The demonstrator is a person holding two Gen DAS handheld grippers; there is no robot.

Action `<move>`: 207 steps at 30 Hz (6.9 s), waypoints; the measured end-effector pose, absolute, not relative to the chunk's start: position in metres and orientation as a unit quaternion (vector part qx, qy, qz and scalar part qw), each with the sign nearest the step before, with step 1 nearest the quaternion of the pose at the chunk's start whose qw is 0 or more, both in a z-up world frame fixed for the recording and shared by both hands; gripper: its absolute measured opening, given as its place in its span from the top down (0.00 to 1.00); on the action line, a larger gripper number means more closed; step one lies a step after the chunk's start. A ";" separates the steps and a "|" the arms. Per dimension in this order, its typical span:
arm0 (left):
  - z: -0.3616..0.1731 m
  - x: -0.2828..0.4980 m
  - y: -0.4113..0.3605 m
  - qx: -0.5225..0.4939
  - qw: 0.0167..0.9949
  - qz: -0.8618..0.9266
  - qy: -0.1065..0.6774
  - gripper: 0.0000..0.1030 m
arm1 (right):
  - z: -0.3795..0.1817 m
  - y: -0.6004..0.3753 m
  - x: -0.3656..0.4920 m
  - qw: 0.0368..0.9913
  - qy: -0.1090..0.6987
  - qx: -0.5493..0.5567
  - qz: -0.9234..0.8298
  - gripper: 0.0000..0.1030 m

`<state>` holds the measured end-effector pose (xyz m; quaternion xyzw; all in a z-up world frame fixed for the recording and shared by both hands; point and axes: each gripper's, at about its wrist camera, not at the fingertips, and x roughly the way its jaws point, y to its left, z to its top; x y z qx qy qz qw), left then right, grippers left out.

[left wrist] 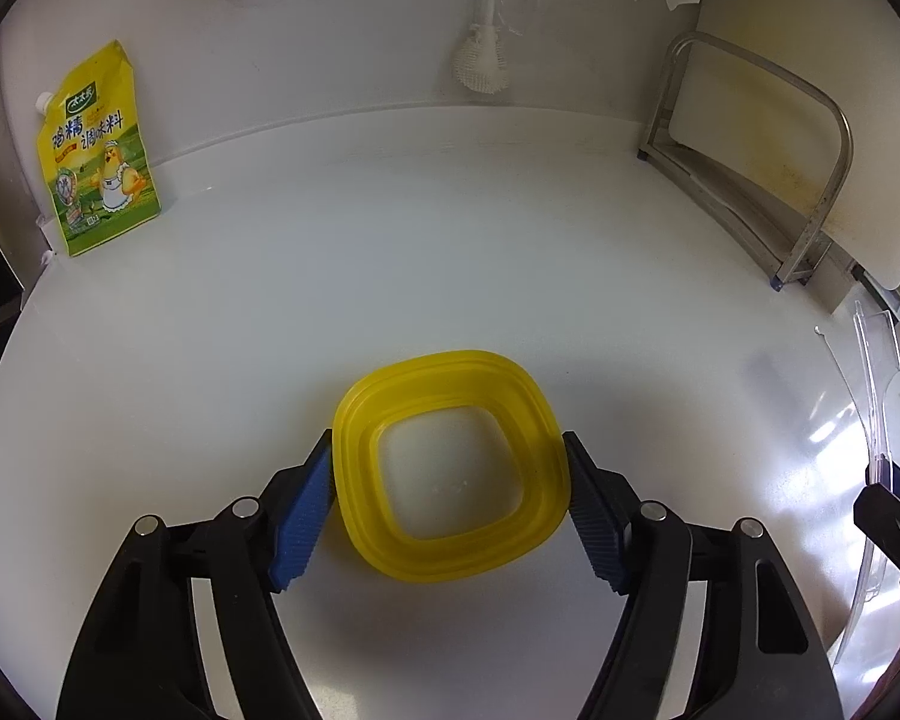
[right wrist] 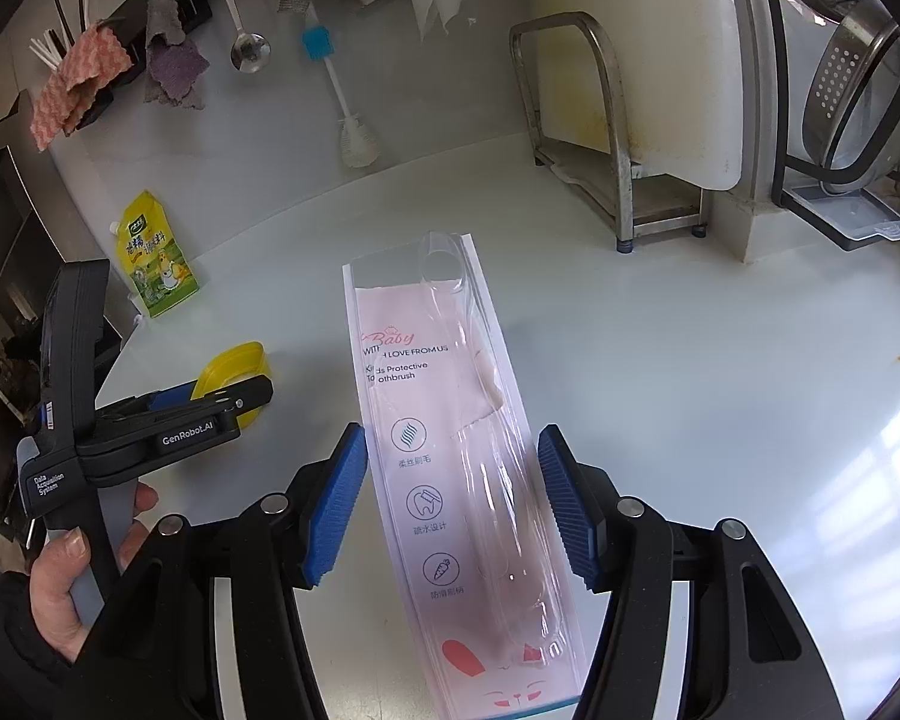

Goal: Collect trash

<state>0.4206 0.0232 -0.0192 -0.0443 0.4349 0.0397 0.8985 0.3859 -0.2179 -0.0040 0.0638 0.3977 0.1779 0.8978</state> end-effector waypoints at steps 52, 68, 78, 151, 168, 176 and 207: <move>-0.013 0.021 -0.035 0.048 0.928 -0.140 0.341 0.31 | -0.029 -0.227 -0.031 0.917 0.361 0.150 0.076 0.45; -0.028 0.017 -0.034 0.046 0.924 -0.122 0.359 0.29 | -0.050 -0.220 -0.028 0.909 0.377 0.157 0.080 0.44; -0.028 0.018 -0.027 0.035 0.924 -0.110 0.364 0.14 | -0.044 -0.229 -0.035 0.916 0.362 0.161 0.065 0.26; -0.013 0.006 -0.005 0.021 0.927 -0.090 0.362 0.06 | -0.039 -0.209 -0.051 0.921 0.368 0.119 0.045 0.26; -0.005 0.001 -0.004 0.022 0.932 -0.081 0.352 0.06 | -0.036 -0.206 -0.055 0.924 0.363 0.115 0.047 0.26; -0.005 0.000 -0.005 0.021 0.932 -0.083 0.352 0.06 | -0.035 -0.204 -0.054 0.923 0.364 0.111 0.050 0.26; -0.010 0.001 -0.005 0.024 0.929 -0.080 0.360 0.06 | -0.035 -0.203 -0.053 0.923 0.365 0.112 0.052 0.26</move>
